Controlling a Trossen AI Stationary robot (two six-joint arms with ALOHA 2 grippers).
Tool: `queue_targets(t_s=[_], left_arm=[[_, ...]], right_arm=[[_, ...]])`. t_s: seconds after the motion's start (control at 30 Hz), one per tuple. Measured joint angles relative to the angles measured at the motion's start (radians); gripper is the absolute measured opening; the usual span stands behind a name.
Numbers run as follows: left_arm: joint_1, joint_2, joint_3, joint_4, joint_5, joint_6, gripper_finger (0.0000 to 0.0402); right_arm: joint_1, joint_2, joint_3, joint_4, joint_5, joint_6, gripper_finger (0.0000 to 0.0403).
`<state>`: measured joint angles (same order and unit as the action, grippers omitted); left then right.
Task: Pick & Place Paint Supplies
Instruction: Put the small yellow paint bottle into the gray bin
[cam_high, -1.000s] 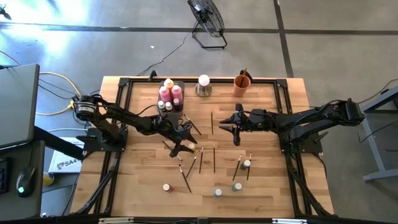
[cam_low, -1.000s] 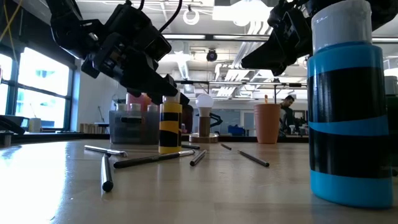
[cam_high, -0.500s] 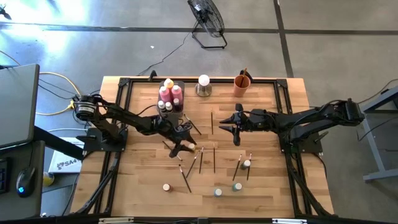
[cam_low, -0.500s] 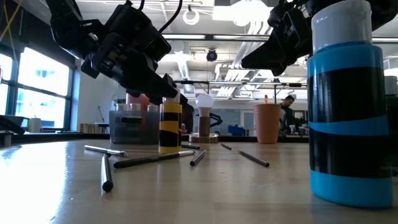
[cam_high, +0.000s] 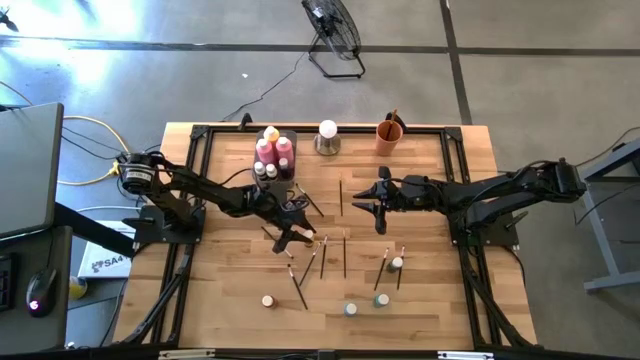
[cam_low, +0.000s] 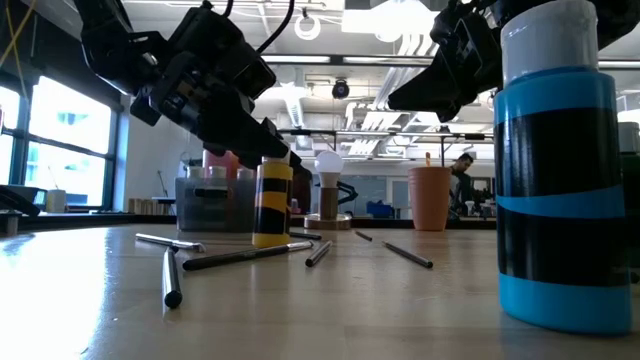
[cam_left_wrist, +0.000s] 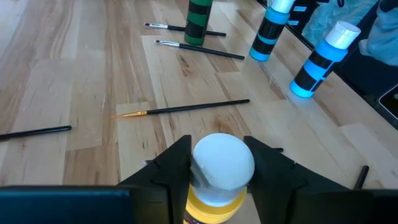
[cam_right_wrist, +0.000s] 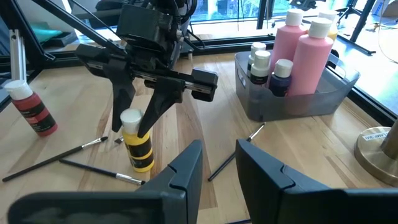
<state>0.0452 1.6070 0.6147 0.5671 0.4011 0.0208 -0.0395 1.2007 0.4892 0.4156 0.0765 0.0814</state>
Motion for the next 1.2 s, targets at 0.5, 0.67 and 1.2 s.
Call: queue_targets(t_s=[0.5, 0.67, 1.2], left_arm=[[0.000, 0.000, 0.000, 0.000, -0.002, 0.001, 0.0135], [0.000, 0.000, 0.000, 0.000, -0.002, 0.001, 0.0135], [0.000, -0.001, 0.000, -0.004, -0.018, 0.005, 0.0133]], right_arm=[[0.000, 0.000, 0.000, 0.000, 0.000, 0.000, 0.0091], [0.000, 0.000, 0.000, 0.000, 0.000, 0.000, 0.0091], [0.000, 0.000, 0.000, -0.001, 0.000, 0.000, 0.0091]])
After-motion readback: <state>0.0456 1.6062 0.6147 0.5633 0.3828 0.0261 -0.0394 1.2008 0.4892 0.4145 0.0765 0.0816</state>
